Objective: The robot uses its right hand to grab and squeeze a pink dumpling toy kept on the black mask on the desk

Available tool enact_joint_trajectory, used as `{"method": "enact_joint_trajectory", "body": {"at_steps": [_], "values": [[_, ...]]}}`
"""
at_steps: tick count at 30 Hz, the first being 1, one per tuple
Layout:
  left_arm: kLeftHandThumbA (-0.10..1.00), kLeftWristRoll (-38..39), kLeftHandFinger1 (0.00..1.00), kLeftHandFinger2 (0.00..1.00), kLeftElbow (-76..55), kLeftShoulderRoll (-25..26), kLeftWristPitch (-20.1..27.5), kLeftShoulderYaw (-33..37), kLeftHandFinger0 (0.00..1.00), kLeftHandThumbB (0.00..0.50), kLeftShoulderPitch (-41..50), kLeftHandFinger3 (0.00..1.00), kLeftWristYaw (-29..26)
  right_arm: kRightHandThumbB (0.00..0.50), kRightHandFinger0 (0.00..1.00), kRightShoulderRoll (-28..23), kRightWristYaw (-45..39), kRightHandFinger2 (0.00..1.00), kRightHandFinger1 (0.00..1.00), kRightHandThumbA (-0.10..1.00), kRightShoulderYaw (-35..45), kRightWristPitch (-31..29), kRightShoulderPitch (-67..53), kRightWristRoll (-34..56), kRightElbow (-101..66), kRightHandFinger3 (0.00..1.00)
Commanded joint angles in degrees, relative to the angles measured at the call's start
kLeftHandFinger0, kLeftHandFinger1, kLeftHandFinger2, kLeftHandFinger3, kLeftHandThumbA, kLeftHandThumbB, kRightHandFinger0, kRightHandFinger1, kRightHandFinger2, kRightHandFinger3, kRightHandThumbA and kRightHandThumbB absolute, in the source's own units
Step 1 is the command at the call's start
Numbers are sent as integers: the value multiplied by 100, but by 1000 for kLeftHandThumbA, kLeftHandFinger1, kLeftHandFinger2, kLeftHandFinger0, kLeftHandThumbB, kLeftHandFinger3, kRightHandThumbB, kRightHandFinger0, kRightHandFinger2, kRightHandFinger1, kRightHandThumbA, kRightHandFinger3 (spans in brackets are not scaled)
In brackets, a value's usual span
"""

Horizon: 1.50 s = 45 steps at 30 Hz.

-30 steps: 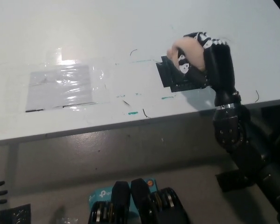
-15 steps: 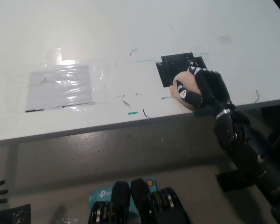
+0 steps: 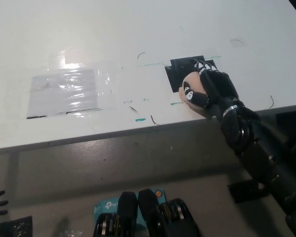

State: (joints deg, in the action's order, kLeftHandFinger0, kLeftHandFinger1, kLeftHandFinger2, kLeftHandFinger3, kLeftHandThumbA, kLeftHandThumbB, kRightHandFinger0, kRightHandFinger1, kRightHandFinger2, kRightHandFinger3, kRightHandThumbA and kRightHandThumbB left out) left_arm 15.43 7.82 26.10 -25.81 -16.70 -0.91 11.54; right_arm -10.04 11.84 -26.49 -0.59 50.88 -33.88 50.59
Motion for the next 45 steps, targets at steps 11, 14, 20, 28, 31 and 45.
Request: {"method": "enact_joint_trajectory", "body": {"at_steps": [11,14,20,28,31,45], "values": [[1000,28,732,794,-169,132,-19,-93,690,124,-60,856,-10,489,1000,-178,-613,1000,1000,726,159,852,-296,-207,-1643,1000],[1000,44,727,797,-92,137,-5,-86,691,144,-57,862,25,473,1000,-253,-657,1000,1000,739,243,892,-418,-230,-2073,1000],[1000,36,737,827,-77,142,109,-53,691,142,-39,886,79,420,1000,-443,-807,1000,1000,678,372,925,-583,-242,-2835,1000],[1000,36,725,796,-68,143,40,-69,685,133,-64,859,38,234,1000,-732,-1015,1000,1000,202,1106,914,-1420,204,-4496,1000],[1000,19,727,798,-120,141,-3,-73,686,128,-39,857,9,192,870,-756,-960,1000,1000,124,1387,864,-1713,240,-4852,1000],[1000,22,728,787,-35,114,89,-63,715,144,-23,861,31,158,458,32,-770,668,525,-100,3018,503,-3460,1832,-4885,850]]}}
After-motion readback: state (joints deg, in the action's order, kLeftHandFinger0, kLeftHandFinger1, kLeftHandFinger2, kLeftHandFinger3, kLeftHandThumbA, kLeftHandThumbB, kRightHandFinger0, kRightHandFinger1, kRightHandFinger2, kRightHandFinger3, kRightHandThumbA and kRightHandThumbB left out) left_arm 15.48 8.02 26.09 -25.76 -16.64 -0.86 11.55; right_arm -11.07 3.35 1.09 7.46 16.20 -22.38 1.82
